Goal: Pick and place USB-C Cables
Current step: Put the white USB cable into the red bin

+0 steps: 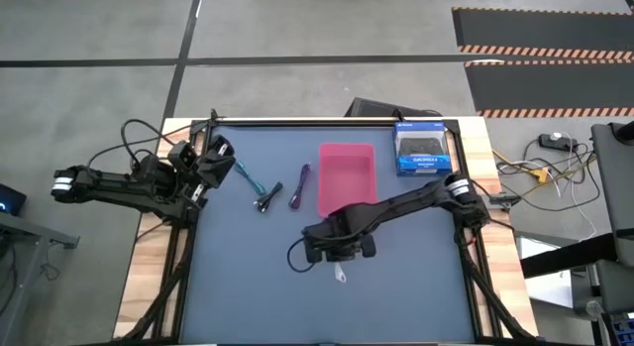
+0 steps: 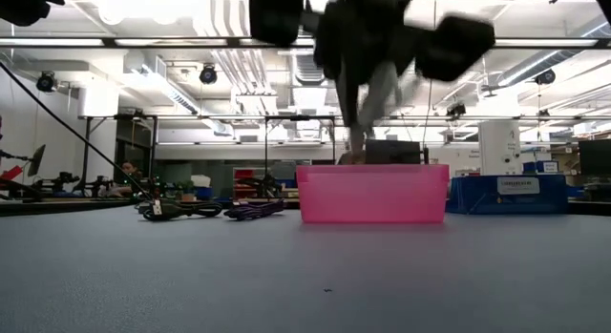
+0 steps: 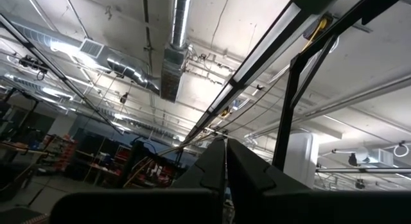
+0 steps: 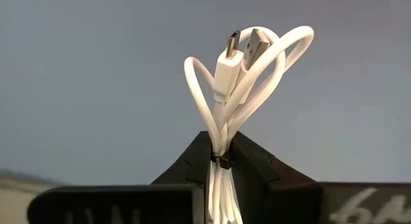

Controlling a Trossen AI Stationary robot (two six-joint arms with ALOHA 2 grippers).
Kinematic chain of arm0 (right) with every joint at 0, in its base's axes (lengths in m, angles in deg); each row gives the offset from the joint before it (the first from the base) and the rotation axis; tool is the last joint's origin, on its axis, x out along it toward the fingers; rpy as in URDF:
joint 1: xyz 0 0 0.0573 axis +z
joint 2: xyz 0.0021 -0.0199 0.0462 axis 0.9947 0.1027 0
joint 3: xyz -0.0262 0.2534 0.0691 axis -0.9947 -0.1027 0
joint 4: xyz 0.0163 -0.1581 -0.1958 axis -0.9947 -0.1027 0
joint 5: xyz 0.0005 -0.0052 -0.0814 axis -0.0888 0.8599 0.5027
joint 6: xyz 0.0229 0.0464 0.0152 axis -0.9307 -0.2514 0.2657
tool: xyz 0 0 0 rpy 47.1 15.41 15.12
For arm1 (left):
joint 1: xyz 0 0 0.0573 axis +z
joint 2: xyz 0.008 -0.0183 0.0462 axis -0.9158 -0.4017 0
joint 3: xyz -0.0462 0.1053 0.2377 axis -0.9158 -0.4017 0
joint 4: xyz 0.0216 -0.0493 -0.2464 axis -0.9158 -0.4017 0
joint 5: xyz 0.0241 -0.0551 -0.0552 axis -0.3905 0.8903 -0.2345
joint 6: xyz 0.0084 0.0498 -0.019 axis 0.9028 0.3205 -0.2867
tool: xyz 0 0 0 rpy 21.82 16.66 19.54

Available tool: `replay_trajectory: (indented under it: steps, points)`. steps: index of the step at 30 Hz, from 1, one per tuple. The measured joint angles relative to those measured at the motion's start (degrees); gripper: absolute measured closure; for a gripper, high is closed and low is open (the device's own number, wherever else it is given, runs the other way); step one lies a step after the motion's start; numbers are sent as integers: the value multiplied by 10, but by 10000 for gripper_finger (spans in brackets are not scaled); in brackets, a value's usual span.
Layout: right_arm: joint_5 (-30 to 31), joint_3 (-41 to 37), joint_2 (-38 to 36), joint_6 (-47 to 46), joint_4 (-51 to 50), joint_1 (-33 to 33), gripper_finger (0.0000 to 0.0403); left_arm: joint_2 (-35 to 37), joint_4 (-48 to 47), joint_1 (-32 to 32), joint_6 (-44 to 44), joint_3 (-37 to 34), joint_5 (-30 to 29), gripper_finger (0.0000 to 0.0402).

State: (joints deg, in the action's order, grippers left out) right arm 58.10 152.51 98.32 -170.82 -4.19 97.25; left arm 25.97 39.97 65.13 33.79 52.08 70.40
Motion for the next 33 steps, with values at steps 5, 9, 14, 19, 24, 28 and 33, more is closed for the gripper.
replay_trajectory:
  steps: [5,9,14,19,24,28,33]
  points:
    - [22,5,-46,0,-8,-6,371,-1,0,0,0,0,0,402]
    - [66,5,-72,16,-25,-33,371,-1,0,0,0,0,0,402]
    - [68,5,-83,62,-26,-68,371,0,0,0,0,0,0,402]
    - [66,5,-87,103,-26,-93,371,-1,0,0,-1,0,-12,402]
    - [71,5,-87,139,-26,-114,371,-1,0,0,-2,0,-34,402]
    - [81,5,-88,164,-26,-129,371,-1,0,0,-3,0,-41,402]
    - [81,5,-89,191,-26,-152,371,-3,-1,0,-3,0,-43,402]
